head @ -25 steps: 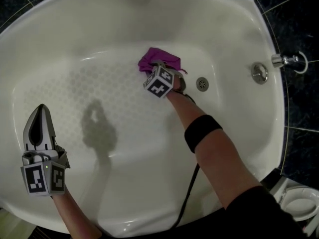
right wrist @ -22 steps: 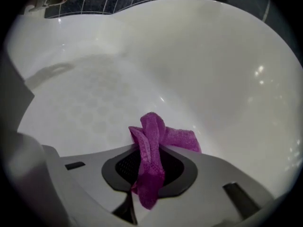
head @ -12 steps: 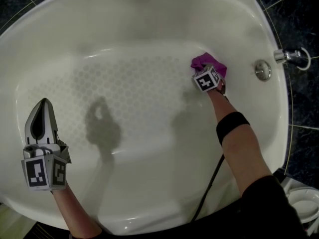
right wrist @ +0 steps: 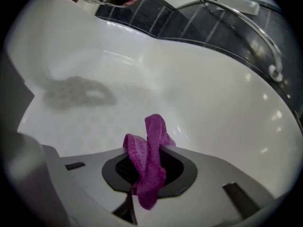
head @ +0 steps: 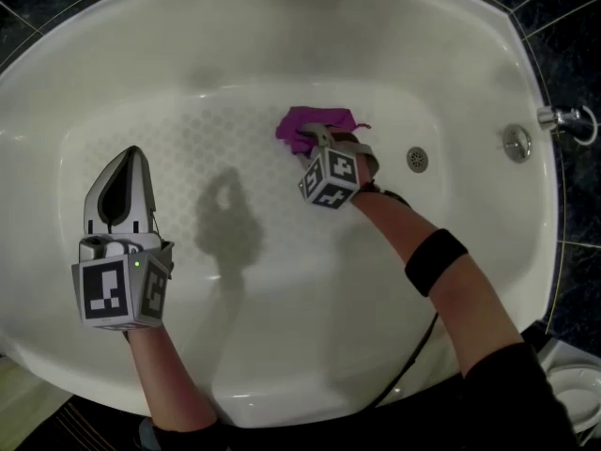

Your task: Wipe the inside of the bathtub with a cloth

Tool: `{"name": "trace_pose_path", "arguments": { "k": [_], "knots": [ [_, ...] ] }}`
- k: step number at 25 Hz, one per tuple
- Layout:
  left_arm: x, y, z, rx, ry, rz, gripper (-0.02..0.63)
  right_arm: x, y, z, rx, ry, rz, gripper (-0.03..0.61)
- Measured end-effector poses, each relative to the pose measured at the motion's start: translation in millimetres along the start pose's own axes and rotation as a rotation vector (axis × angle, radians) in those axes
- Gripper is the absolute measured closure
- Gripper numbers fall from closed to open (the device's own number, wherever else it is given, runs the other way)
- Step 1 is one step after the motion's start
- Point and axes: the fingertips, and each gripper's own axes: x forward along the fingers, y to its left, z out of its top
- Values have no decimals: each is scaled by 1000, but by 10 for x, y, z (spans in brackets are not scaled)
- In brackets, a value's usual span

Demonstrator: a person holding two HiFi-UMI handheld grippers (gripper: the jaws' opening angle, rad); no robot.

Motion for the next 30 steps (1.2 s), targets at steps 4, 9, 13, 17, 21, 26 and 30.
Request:
{"name": "trace_pose_path", "arguments": {
  "k": [4, 9, 13, 17, 21, 26, 30],
  "knots": [
    [-48, 101, 61, -20, -18, 22, 614, 334, 708, 1262, -72, -138, 142, 488],
    [-37, 11, 210, -80, -52, 19, 614, 782, 1497, 1877, -107, -101, 322, 488],
    [-38, 65, 181, -85, -45, 25, 614, 846, 1671, 1737, -83, -50, 388, 488],
    [-40, 80, 123, -72, -24, 21, 614, 680, 1530, 1265, -55, 20, 442, 488],
    [-40, -78, 38, -40, -25, -7, 614, 388, 1266, 300, -22, 136, 451, 486],
    [-40, -159, 148, -21, -27, -15, 614, -166, 758, -1002, 102, 284, 380, 486],
    [-42, -143, 150, -15, -14, -24, 614, -625, 473, -2027, 156, 436, 317, 486]
  ]
}}
